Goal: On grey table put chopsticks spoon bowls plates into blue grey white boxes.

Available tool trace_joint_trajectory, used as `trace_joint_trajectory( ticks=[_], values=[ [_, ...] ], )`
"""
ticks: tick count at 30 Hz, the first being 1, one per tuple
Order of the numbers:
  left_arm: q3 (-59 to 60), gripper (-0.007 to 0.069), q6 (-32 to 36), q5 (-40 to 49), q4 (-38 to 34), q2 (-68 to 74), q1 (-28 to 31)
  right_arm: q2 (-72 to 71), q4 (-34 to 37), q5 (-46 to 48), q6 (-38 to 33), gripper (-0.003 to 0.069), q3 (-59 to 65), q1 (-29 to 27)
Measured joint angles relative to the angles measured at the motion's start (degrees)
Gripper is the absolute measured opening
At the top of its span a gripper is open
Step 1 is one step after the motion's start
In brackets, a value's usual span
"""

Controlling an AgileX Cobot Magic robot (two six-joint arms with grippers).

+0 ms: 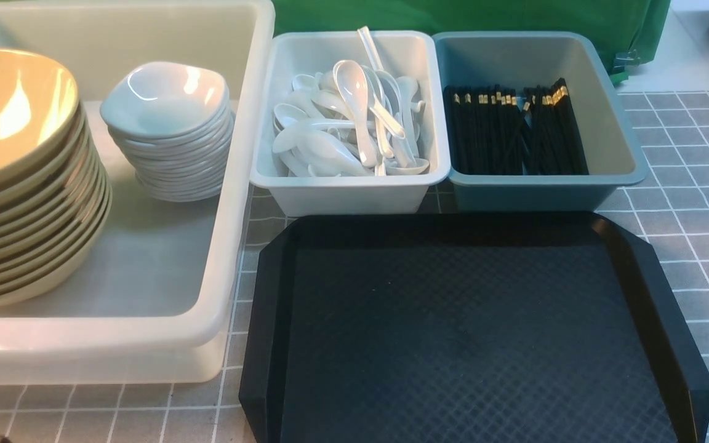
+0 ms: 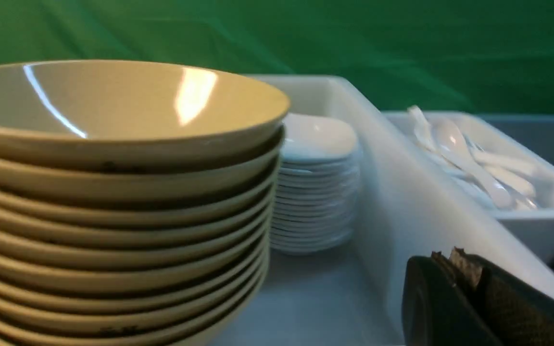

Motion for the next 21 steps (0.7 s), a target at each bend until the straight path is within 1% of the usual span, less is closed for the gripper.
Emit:
trace_joint_trajectory(
  ticks=[2,5,8,11,13,21],
  values=[
    [3.4,-0.0011,1.3,-2.4,-3.3,-1.1,2.9,0.0,0.0,0.0,0.0,0.0066,0.0,0.0],
    [6.0,-0.0011,1.7,-1.8,-3.3,-1.9,5.3,0.0,0.0,0.0,0.0,0.0070,0.0,0.0],
    [6.1,-0.0011,1.7,1.1,-1.8,-2.0,5.5,0.0,0.0,0.0,0.0,0.0074,0.0,0.0],
    [6.1,-0.0011,1.7,7.1,-1.2,-2.0,5.5,0.0,-0.1,0.0,0.0,0.0078,0.0,0.0],
    [6.2,-0.0011,1.9,9.4,-1.1,-2.0,5.5,0.0,-0.1,0.0,0.0,0.0078,0.0,0.0],
    [6.2,-0.0011,4.3,9.6,-1.1,-2.0,5.5,0.0,-0.1,0.0,0.0,0.0084,0.0,0.0]
  ],
)
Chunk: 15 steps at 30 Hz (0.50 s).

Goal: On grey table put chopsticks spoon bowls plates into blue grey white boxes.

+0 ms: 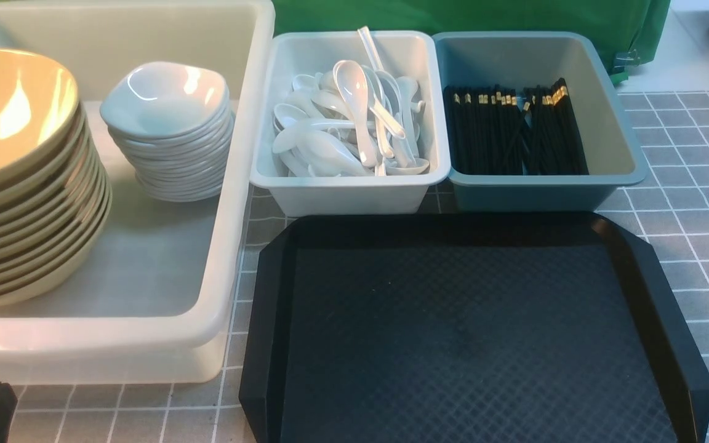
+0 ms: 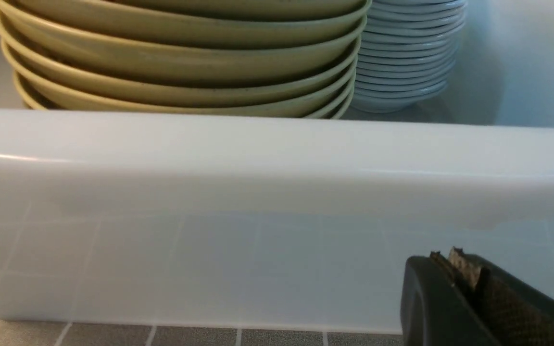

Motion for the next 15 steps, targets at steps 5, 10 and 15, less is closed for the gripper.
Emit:
trace_joint_trajectory(
  ticks=[5,10,15],
  values=[
    [0.0,-0.0011,0.1,0.1,0.0,0.0,0.0,0.0,0.0,0.0,0.0,0.0092,0.0,0.0],
    [0.0,-0.0011,0.1,0.1,0.0,0.0,0.0,0.0,0.0,0.0,0.0,0.0097,0.0,0.0],
    [0.0,-0.0011,0.1,0.1,0.0,0.0,0.0,0.0,0.0,0.0,0.0,0.0101,0.0,0.0]
  ],
)
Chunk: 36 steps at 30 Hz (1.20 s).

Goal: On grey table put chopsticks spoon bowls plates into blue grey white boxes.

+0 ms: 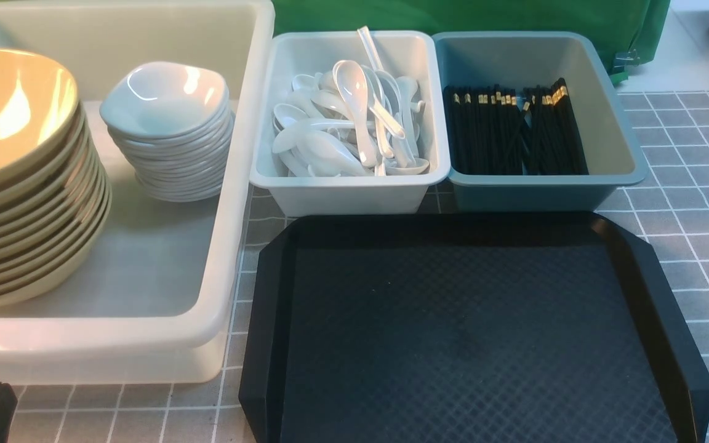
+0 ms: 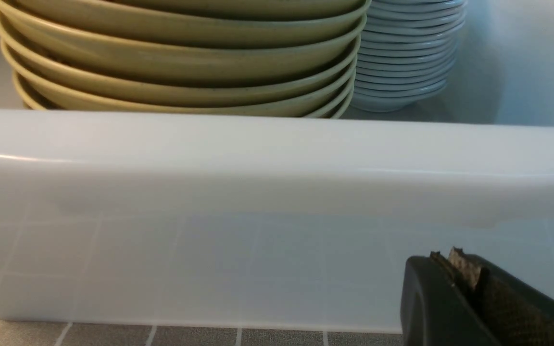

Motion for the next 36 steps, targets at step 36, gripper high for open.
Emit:
trace_joint_trajectory(
  ticks=[36],
  values=[
    [0.0,-0.0011,0.1,0.0,0.0,0.0,0.0,0.0,0.0,0.0,0.0,0.0147,0.0,0.0]
  ],
)
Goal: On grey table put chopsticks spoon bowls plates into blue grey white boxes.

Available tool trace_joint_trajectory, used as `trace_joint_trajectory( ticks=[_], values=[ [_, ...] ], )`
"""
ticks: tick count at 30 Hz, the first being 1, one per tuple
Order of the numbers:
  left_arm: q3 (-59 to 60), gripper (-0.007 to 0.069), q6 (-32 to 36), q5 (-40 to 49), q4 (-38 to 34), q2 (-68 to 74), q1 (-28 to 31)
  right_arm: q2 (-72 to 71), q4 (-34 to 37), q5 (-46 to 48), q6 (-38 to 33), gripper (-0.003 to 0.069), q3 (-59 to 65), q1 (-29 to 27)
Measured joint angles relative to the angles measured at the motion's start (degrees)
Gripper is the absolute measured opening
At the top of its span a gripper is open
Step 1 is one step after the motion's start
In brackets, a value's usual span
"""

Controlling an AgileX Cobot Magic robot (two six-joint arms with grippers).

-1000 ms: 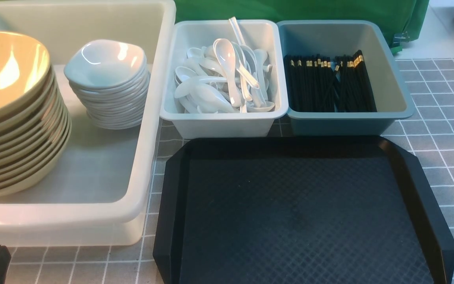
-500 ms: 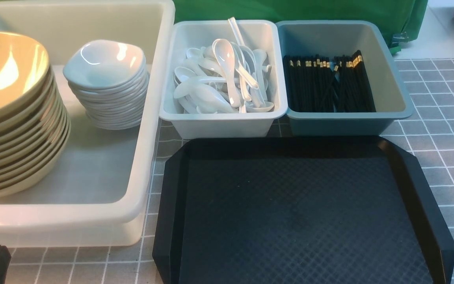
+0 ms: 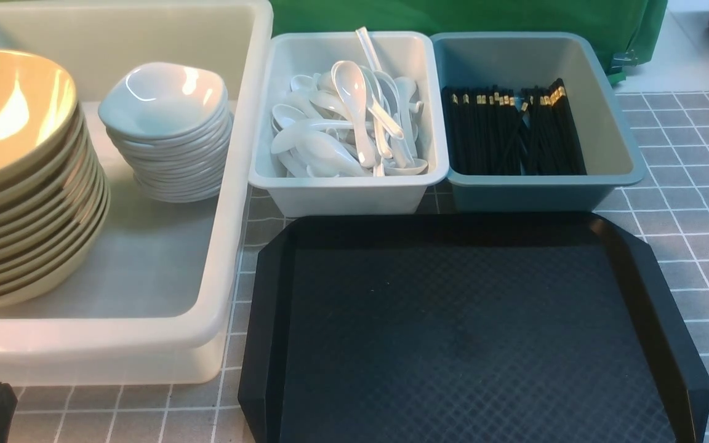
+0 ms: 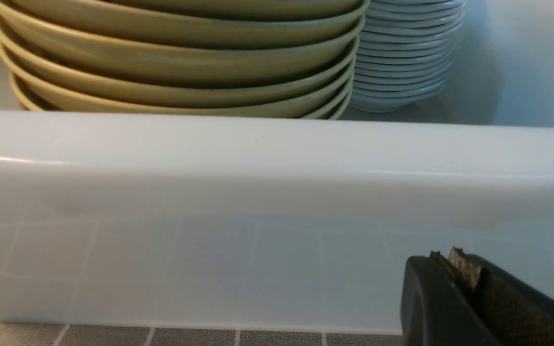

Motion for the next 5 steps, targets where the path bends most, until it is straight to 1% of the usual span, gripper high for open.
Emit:
trace_joint_trajectory(
  ticks=[5],
  values=[
    [0.0,-0.0011,0.0,0.0,0.0,0.0,0.0,0.0,0.0,0.0,0.0,0.0150,0.0,0.0]
  ],
)
